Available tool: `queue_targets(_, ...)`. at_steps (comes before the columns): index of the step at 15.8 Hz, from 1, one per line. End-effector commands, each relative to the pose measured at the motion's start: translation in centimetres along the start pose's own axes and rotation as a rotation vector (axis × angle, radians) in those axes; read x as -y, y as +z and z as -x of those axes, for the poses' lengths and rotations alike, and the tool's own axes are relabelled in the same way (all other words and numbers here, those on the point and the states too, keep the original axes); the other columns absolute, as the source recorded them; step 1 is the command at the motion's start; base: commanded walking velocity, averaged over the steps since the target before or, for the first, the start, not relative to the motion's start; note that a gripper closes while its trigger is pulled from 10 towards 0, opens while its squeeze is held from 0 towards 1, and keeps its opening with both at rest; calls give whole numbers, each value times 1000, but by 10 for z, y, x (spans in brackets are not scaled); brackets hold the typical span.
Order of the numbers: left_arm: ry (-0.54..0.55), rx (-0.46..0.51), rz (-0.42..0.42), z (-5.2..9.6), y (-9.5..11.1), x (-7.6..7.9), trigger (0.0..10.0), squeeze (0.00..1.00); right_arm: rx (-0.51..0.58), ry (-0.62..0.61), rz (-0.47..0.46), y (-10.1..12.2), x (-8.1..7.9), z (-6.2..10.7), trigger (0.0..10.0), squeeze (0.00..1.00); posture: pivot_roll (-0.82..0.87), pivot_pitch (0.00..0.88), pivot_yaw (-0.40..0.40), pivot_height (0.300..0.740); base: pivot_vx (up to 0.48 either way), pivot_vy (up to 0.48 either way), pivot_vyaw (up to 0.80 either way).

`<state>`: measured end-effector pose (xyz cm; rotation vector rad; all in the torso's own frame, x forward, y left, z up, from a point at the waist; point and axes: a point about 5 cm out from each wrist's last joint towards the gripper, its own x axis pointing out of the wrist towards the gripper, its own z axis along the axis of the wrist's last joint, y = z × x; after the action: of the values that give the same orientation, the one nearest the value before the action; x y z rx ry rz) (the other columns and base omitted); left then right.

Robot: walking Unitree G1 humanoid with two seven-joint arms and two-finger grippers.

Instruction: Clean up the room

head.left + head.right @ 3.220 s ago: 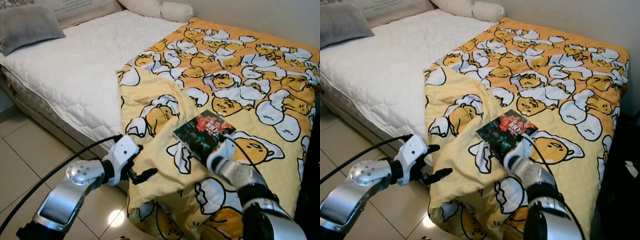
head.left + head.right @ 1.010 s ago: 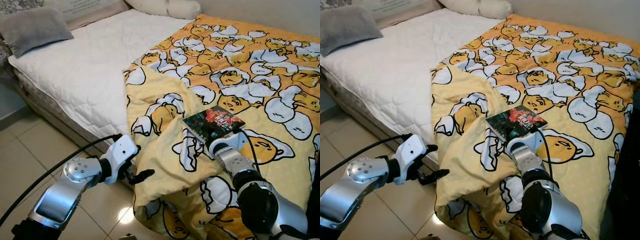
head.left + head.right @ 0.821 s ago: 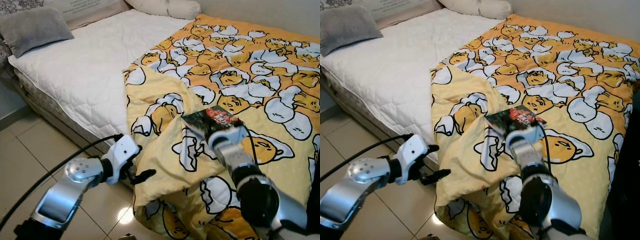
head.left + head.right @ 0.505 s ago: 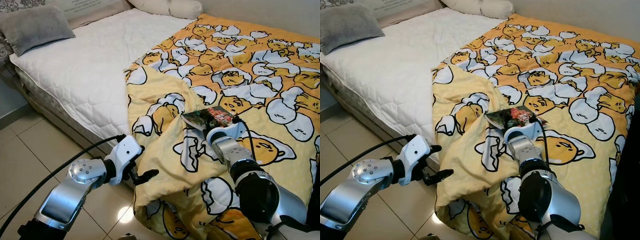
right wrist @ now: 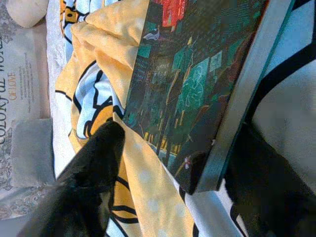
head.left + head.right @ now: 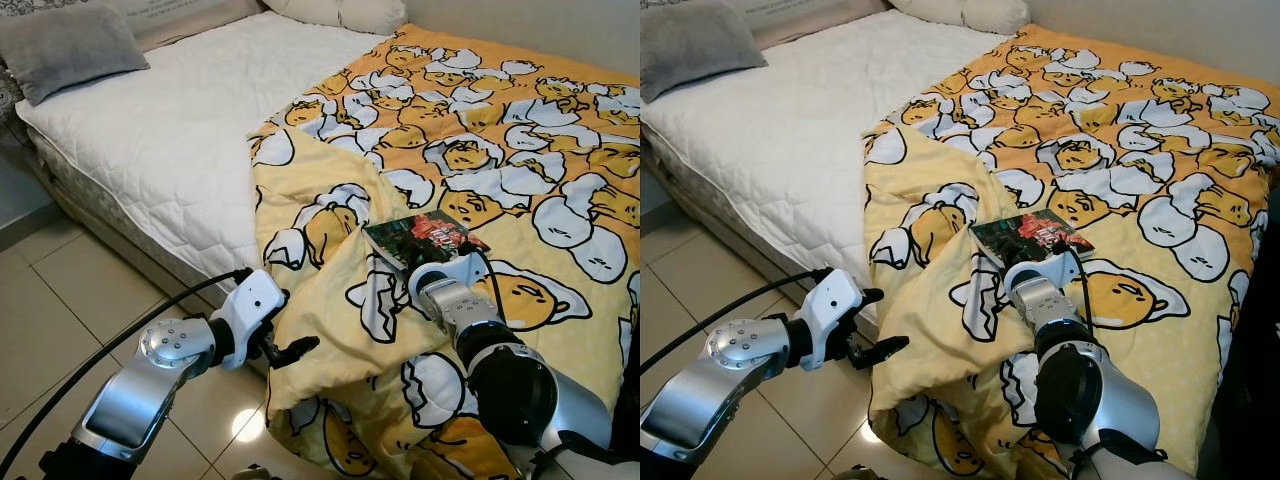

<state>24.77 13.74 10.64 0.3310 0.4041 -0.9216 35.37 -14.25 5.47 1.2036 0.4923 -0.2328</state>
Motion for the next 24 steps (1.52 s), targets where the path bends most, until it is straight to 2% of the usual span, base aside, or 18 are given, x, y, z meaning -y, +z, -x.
queue_targets(1, -8, -2, -6, -1, 1, 2, 10000, 890, -2, -4, -15, -2, -2, -1, 0, 0, 30, 10, -9, 740, 0, 0, 0)
queue_targets(10, 4, 14, -9, -6, 3, 1, 10000, 890, -6, -9, 23, 0, 3, 0, 0, 0, 21, 0, -22, 740, 0, 0, 0)
queue_targets(20, 39, 36, 24, -6, 3, -8, 10000, 890, 1, -13, 35, 0, 13, 2, 0, 0, 5, 0, 3, 740, 0, 0, 0)
queue_targets(22, 70, 58, 44, -6, 4, -12, 10000, 886, 7, 11, 67, 5, 13, 3, 0, 0, -7, 0, 7, 740, 0, 0, 0)
queue_targets(24, 128, 99, 68, -5, 6, -19, 10000, 890, 6, 79, 143, 13, 9, 4, 0, 0, -27, 0, 15, 740, 0, 0, 0)
